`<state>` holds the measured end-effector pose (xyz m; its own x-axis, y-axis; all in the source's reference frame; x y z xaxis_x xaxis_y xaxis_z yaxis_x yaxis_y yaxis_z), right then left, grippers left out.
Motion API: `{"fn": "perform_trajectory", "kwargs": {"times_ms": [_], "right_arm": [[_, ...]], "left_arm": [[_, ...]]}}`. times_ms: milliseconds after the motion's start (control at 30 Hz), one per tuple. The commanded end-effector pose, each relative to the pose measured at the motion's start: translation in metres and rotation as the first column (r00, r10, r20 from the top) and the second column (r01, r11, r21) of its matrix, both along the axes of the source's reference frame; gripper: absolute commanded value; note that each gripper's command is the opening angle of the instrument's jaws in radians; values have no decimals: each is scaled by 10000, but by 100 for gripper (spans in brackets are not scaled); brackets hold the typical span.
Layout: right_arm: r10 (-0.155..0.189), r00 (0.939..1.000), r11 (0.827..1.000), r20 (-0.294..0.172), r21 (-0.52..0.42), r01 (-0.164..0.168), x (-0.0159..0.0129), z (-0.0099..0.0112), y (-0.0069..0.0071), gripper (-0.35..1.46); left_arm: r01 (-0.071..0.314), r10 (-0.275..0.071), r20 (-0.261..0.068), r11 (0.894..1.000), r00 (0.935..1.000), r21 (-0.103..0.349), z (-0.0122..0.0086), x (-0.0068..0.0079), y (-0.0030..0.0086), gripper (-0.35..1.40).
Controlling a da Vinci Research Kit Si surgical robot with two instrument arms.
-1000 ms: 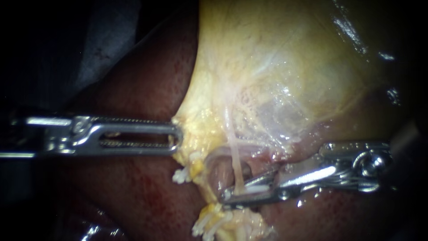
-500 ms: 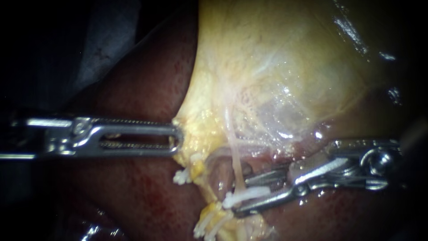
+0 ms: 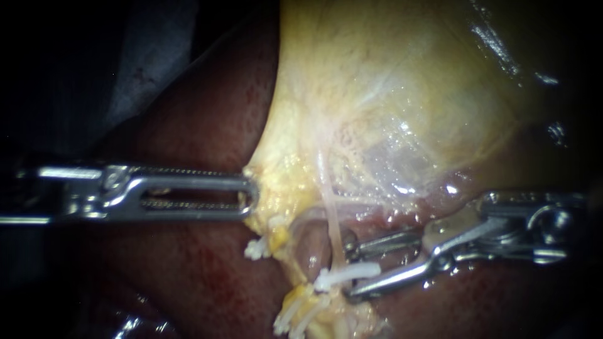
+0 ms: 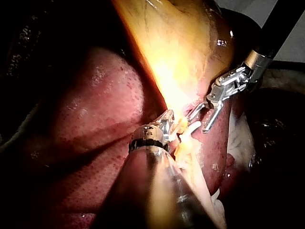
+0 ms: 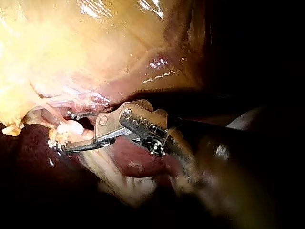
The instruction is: Going back first clip right tube
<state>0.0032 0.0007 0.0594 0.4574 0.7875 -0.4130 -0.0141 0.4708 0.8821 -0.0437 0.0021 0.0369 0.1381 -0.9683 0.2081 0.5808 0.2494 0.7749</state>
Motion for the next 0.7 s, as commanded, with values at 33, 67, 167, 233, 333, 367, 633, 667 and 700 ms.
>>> {"fn": "perform_trajectory", "kwargs": {"times_ms": [33, 67, 167, 233, 333, 367, 633, 667, 700], "right_arm": [[17, 10000, 10000, -40, -96, -18, -3, -5, 4, 47], [30, 10000, 9998, -72, -177, -31, -5, -10, 8, 47], [79, 9998, 9985, -200, -534, -89, -11, -25, 19, 49], [94, 9995, 9960, -313, -881, -122, -15, -34, 26, 51], [120, 9990, 9915, -438, -1288, -176, -24, -46, 37, 53], [155, 9988, 9896, -463, -1423, -219, -27, -50, 41, 54], [530, 9975, 9751, -462, -2128, -617, -54, -68, 65, 58], [552, 9974, 9742, -460, -2164, -639, -56, -70, 68, 58], [566, 9973, 9722, -471, -2248, -658, -59, -72, 71, 59]], "left_arm": [[-1, 1, -2, 10000, 10000, -4, 0, 0, 0, -35], [-1, 1, -2, 10000, 10000, -5, 0, 0, 0, -35], [2, -2, -6, 10000, 10000, -9, 1, 0, -1, -35], [2, -2, -7, 10000, 10000, -10, 1, -1, -1, -35], [5, -5, -10, 10000, 10000, -13, 1, -1, -1, -35], [4, -4, -10, 10000, 10000, -15, 2, -1, -1, -35], [11, -11, -21, 10000, 10000, -29, 3, -3, -3, -35], [12, -12, -22, 10000, 10000, -31, 4, -3, -3, -35], [12, -12, -22, 10000, 10000, -31, 4, -3, -3, -35]]}}
